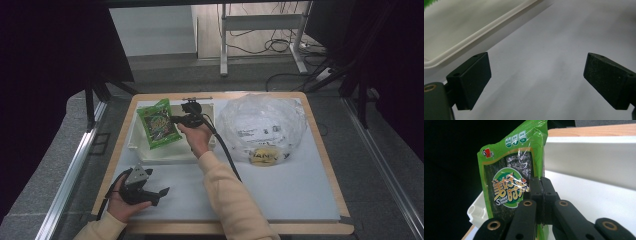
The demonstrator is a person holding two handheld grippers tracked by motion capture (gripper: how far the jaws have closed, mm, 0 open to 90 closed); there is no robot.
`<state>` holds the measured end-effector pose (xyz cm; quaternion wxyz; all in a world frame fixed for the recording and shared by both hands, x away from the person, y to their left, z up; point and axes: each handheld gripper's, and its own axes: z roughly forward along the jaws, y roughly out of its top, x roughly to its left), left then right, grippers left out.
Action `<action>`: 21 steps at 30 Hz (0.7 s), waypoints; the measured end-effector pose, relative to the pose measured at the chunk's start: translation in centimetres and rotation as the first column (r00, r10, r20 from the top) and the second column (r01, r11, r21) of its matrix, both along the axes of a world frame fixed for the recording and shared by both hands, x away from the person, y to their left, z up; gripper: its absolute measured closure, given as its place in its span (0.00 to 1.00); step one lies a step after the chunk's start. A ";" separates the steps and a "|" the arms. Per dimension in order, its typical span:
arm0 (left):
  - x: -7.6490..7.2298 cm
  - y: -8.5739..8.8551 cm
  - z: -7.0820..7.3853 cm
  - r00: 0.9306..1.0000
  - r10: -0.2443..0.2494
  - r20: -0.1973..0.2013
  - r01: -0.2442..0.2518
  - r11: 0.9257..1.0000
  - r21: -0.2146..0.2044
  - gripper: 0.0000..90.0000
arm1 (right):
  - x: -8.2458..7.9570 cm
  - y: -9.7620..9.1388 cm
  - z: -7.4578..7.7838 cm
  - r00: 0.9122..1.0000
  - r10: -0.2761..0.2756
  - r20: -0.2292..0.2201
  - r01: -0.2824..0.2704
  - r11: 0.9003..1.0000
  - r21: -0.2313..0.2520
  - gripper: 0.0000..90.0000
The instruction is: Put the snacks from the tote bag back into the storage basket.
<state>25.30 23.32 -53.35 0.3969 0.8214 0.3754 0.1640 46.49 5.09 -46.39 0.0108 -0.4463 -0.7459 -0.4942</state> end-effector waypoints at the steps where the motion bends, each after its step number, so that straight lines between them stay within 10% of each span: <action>1: 0.0 0.0 0.0 1.000 -0.001 0.000 0.001 1.000 -0.001 0.09 | 0.0 0.1 -0.1 1.000 -0.001 0.000 0.001 1.000 0.000 1.00; 21: 0.0 0.1 0.1 1.000 -0.007 -0.003 0.007 1.000 -0.010 0.09 | 0.3 2.7 -3.1 0.999 -0.030 -0.045 0.029 0.999 -0.037 1.00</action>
